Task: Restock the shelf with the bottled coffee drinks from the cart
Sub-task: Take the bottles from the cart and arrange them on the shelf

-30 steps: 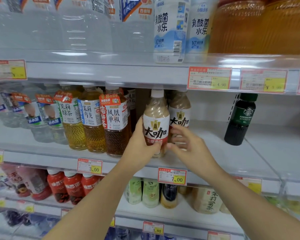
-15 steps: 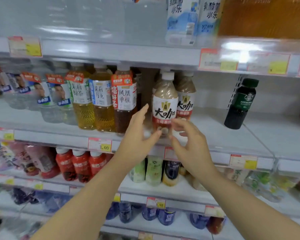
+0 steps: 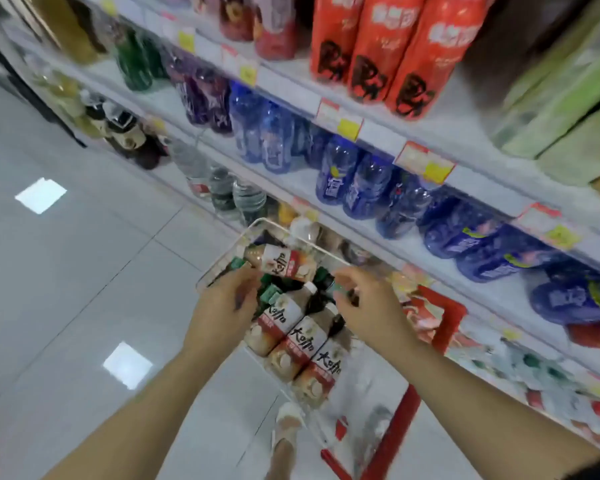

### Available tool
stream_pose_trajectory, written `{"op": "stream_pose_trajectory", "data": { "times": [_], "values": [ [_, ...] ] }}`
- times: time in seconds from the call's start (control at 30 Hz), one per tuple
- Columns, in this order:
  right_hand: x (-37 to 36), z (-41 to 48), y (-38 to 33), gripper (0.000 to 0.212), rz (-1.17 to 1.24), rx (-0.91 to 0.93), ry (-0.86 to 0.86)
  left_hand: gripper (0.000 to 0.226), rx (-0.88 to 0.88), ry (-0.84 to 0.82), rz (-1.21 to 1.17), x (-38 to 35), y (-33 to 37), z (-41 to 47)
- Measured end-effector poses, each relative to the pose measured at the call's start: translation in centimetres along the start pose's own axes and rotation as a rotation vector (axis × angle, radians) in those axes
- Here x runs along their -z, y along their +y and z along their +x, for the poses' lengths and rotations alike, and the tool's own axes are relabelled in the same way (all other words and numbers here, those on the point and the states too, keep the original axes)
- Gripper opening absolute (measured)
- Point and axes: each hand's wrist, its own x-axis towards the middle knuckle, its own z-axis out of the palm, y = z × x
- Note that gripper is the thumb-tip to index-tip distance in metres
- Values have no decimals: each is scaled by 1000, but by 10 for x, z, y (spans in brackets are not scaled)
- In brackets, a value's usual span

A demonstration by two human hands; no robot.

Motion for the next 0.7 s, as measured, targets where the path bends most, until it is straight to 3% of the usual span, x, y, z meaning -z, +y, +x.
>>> {"op": "stream_pose_trajectory", "data": {
  "times": [0.13,0.27,0.5,0.7],
  "values": [
    [-79,24,33,41,-1,-152,-158,33,144,-70,54,-34,-80,-14],
    [-128,57,61,48,15,-268,-156,41,162,-94,138,-67,-136,-15],
    [-175,131,69,65,-422,-37,-60,39,215,-60,78,-104,-176,-18],
    [-193,164,69,83,-615,74,-167,35,209,-31,20,-110,-183,-20]
  ]
}}
